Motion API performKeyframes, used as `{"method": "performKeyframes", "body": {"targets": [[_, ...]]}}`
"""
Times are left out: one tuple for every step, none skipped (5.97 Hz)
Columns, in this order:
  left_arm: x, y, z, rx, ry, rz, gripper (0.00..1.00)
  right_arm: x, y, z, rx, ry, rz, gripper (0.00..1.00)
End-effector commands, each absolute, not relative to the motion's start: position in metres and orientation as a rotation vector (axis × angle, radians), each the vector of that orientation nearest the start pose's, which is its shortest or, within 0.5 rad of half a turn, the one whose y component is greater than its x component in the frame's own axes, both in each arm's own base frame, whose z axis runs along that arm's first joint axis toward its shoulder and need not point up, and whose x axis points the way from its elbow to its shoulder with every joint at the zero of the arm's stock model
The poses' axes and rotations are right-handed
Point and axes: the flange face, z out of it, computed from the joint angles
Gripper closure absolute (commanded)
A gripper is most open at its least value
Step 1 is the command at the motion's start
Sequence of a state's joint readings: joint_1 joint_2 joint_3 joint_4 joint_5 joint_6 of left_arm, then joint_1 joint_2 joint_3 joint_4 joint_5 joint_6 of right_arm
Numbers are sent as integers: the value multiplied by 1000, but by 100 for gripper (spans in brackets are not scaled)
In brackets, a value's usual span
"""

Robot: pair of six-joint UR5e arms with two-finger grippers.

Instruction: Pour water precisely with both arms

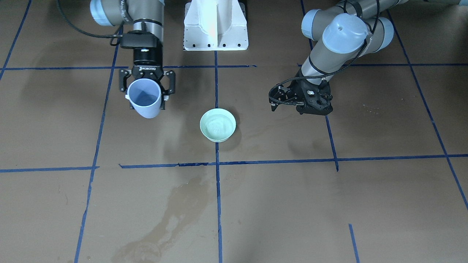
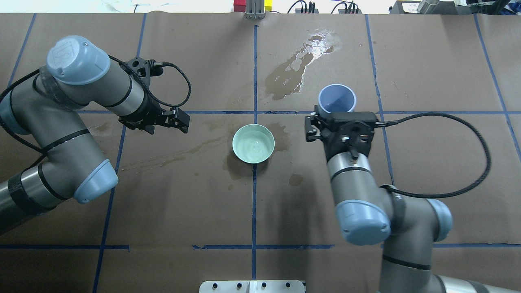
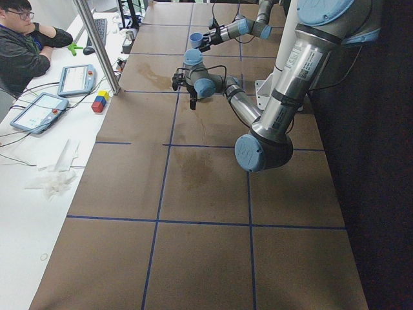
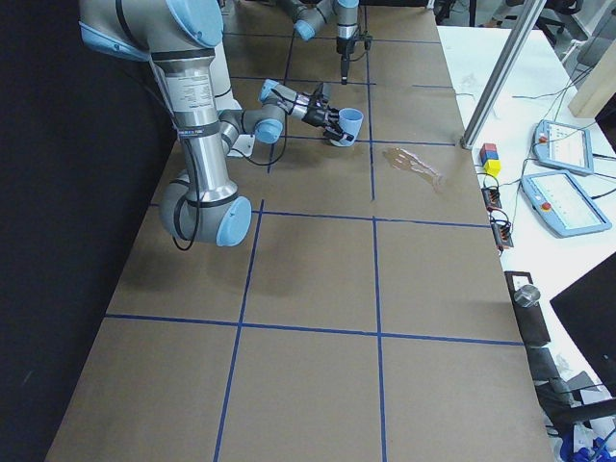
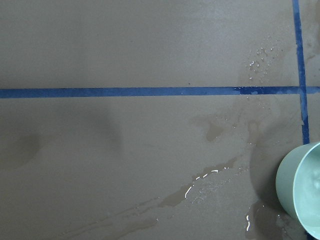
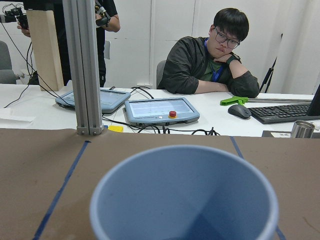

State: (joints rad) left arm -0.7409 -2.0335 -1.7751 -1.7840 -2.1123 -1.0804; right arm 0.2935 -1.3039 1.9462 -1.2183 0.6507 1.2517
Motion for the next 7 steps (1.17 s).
{"method": "performKeyframes", "body": {"targets": [[407, -484, 277, 83, 991, 8, 0, -376, -353, 379, 1113, -675, 383, 97], [407, -484, 277, 77, 992, -3, 0, -346, -355, 438, 1113, -689, 383, 97], [407, -483, 276, 77, 993, -4, 0, -342, -361, 495, 1129, -693, 384, 97], [407, -483, 275, 78, 994, -3, 0, -330, -369, 542, 1153, -709, 353, 97], [407, -482, 275, 77, 994, -3, 0, -313, -376, 582, 1149, -722, 338, 97], [407, -483, 275, 76, 996, -6, 0, -305, -378, 597, 1144, -704, 332, 97], [407, -483, 274, 74, 996, -9, 0, -294, -376, 606, 1141, -674, 309, 97]]}}
